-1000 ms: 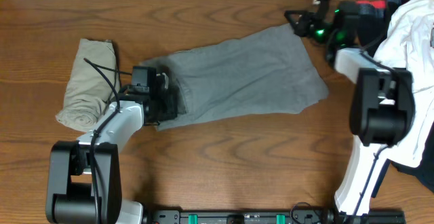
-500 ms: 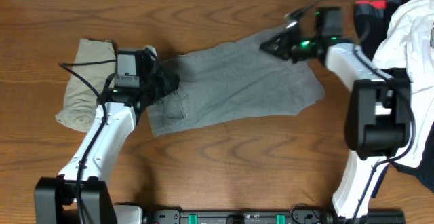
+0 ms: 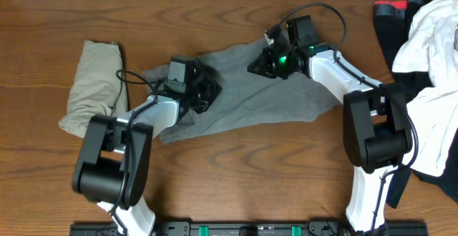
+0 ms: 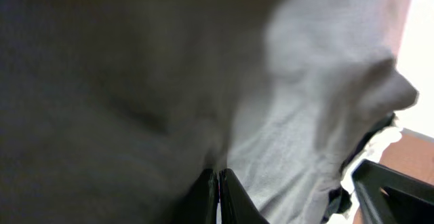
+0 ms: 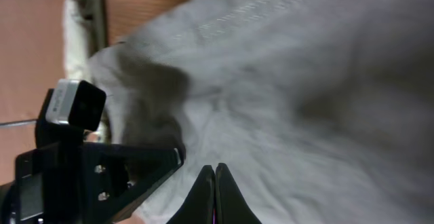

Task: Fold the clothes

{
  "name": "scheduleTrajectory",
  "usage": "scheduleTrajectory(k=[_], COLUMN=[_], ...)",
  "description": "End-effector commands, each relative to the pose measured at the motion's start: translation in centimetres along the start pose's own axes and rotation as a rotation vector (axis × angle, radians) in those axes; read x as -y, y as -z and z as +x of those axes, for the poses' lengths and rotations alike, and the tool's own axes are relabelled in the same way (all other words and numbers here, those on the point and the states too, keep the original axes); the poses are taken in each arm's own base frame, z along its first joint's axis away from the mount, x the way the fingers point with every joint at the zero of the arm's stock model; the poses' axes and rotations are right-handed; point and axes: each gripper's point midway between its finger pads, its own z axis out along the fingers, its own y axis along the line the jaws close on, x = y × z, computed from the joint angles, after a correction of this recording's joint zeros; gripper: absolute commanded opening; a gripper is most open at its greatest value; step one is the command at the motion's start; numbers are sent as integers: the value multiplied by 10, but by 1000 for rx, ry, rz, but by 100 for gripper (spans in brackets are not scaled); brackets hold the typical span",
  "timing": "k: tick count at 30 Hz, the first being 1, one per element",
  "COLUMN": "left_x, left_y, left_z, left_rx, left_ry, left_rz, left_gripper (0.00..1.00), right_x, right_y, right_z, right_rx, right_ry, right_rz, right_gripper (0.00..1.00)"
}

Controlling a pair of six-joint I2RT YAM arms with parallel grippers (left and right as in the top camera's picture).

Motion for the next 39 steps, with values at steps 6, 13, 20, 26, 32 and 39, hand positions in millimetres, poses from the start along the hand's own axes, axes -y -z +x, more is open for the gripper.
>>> scheduleTrajectory(k=[6, 13, 20, 26, 32, 39], left_x=[-54, -70, -86, -68, -15, 28], left_y=[-17, -10, 0, 11, 46, 97], left_z=[7, 0, -7, -13, -17, -1], left_rx=[-37, -34, -58, -52, 22, 108], left_ry=[130, 55, 22, -166, -361, -812], left_rz=[-155, -207, -247, -193, -70, -25], left_gripper=[6, 6, 6, 6, 8, 24], right_x=[57, 133, 198, 222, 143, 93], right_y=[-1, 45, 109, 140, 144, 149], right_z=[20, 7, -8, -14, -45, -33], right_rx=[-47, 35, 136, 174, 188, 145], right_ry=[-141, -260, -419, -453, -63, -7], right_rz=[226, 475, 560, 519, 26, -23], right_gripper=[1, 1, 1, 1, 9, 11])
